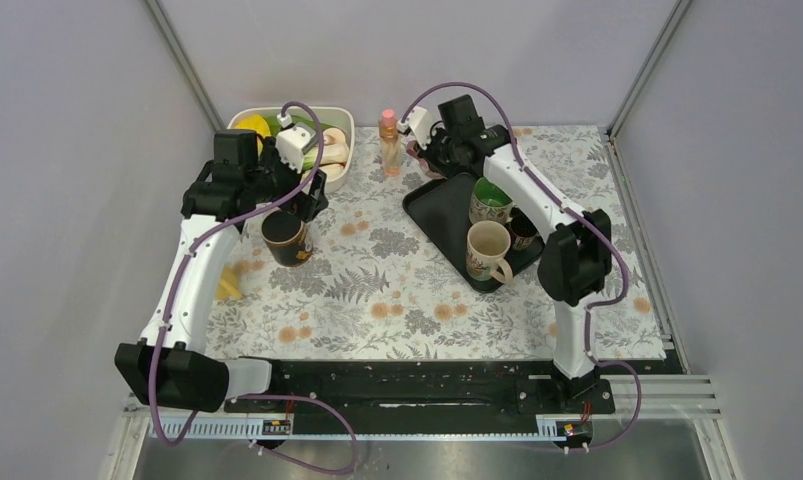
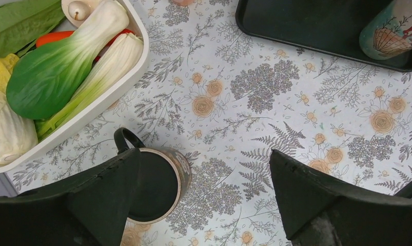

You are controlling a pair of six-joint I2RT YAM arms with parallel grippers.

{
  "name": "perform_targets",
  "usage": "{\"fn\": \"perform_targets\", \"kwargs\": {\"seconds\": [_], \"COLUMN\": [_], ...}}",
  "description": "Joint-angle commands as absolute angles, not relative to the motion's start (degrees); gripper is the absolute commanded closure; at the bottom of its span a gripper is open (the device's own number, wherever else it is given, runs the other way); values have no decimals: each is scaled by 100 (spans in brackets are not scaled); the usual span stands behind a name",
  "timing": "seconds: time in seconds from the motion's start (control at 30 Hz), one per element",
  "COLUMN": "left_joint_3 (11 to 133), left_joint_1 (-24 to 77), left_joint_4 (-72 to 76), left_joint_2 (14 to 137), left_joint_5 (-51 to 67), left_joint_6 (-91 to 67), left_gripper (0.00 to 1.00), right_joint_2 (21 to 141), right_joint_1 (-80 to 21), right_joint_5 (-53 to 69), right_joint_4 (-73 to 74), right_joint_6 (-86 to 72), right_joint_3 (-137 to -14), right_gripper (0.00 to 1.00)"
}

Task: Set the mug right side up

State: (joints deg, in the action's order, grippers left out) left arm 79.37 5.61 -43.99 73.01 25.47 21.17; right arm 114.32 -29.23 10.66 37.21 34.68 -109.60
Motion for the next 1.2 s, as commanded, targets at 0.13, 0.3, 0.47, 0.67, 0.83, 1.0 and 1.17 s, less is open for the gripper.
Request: {"fn": "perform_targets", "kwargs": {"seconds": [0.13,0.3,0.47,0.67,0.83,1.0,1.17], "left_joint_3": [8047,7942,7955,7918,7787,7751,7856], "left_joint_1": [545,541,541,543,542,545,537], "left_joint_4": [-4378,-4346,-4352,-4351,-4352,-4388,-4551], "left_joint_2": [7294,7296,7345,7327,7310,7465,7880], "left_joint_5": [2390,2385,2414,2441,2363,2296,2171], "left_joint_6": [2216,2230,2294,2295,2450,2704,2963], "left_gripper": [1,1,1,1,1,1,1], "right_joint_2": [12883,13435,13447,13707,13873,14013,14038], "right_joint_1": [-2449,-2398,-2268,-2200,-2153,-2140,-2140], "right_joint_5": [-85,-636,-320,-76,-71,-112,-233], "right_joint_4": [4331,4747,4983,5200,5381,5385,5380], "right_joint_6": [3206,2970,2725,2488,2373,2262,2223], "right_joint_3": [-13501,-14009,-13717,-13767,-13830,-13926,-13993], "right_gripper": [100,100,100,100,100,100,68]}}
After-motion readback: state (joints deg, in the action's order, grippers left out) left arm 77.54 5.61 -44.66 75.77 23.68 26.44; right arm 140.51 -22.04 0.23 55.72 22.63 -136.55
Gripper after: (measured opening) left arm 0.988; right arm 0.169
